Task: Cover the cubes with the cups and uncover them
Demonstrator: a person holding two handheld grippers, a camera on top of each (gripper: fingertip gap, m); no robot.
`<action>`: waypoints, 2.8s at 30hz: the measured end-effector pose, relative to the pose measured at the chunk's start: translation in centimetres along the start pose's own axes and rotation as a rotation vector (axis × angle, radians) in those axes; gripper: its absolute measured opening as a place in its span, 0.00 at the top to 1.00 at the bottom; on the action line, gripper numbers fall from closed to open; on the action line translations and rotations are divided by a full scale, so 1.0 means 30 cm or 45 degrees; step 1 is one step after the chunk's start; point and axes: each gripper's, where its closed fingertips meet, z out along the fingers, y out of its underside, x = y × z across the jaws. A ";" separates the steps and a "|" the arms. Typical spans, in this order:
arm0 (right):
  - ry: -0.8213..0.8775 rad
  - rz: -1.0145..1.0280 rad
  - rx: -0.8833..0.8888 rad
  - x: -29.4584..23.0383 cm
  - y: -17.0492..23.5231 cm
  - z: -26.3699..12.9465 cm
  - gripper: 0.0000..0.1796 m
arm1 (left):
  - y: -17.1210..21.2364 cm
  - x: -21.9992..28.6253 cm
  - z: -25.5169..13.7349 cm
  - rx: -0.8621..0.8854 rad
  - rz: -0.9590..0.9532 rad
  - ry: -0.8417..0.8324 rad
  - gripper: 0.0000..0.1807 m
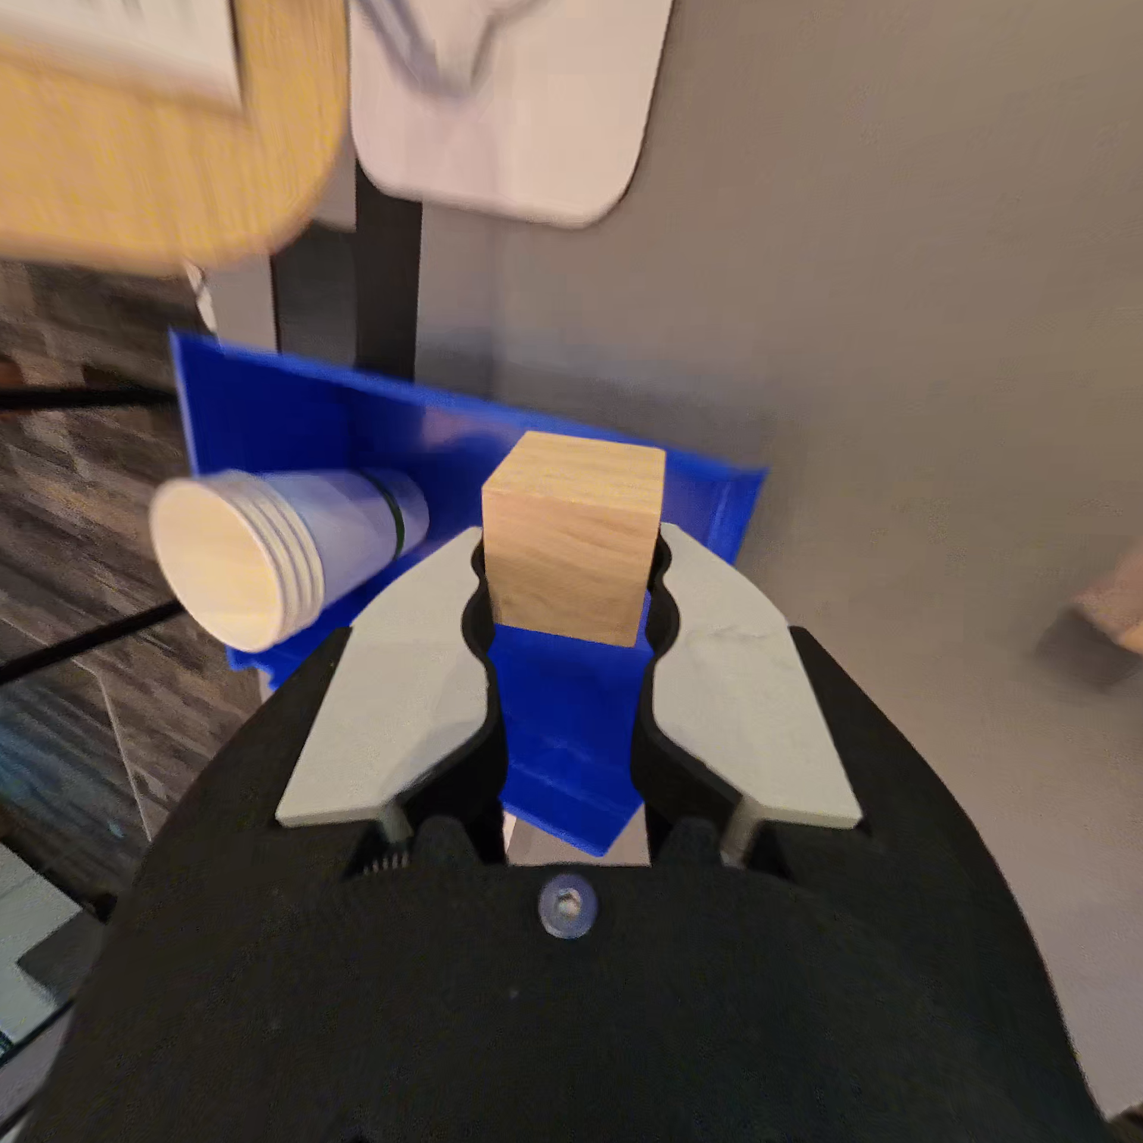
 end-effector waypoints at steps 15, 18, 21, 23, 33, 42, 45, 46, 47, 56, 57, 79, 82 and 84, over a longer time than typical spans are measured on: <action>0.333 0.199 0.341 -0.070 0.000 -0.545 0.99 | -1.362 0.752 0.001 0.289 0.369 0.329 0.74; 0.359 0.198 0.339 -0.104 0.030 -0.598 0.99 | -1.563 0.908 0.077 0.311 0.357 0.440 0.74; 0.357 0.201 0.356 -0.140 0.051 -0.629 0.99 | -1.701 0.987 0.157 0.260 0.368 0.431 0.74; 0.351 0.206 0.372 -0.160 0.062 -0.643 0.99 | -1.756 1.034 0.205 0.211 0.374 0.458 0.74; 0.339 0.232 0.396 -0.194 0.138 -0.680 0.99 | -1.884 1.160 0.398 0.042 0.293 0.513 0.74; 0.359 0.189 0.442 -0.183 0.087 -0.729 0.99 | -1.913 1.147 0.298 0.218 0.285 0.459 0.55; 0.355 0.156 0.451 -0.200 0.048 -0.735 0.99 | -1.813 1.045 0.147 0.357 0.230 0.390 0.56; 0.347 0.146 0.454 -0.209 0.035 -0.732 0.99 | -1.764 1.011 0.086 0.429 0.209 0.380 0.58; 0.340 0.137 0.456 -0.217 0.023 -0.725 0.99 | -1.702 0.966 0.026 0.489 0.184 0.351 0.60; 0.257 0.084 0.375 -0.269 -0.074 -0.513 0.99 | -0.802 0.576 -0.236 0.618 -0.316 -0.010 0.61; 0.238 0.073 0.362 -0.277 -0.086 -0.482 0.99 | -0.693 0.551 -0.237 0.605 -0.377 -0.049 0.62; 0.182 0.160 0.079 -0.296 -0.022 -0.124 0.99 | 0.479 0.595 0.083 0.273 -1.062 -0.204 0.74; 0.223 0.166 0.098 -0.267 -0.034 -0.108 0.98 | 0.494 0.602 0.133 0.283 -1.094 -0.183 0.74; 0.256 0.167 0.061 -0.244 -0.028 -0.083 0.95 | 0.498 0.601 0.166 0.276 -1.107 -0.195 0.74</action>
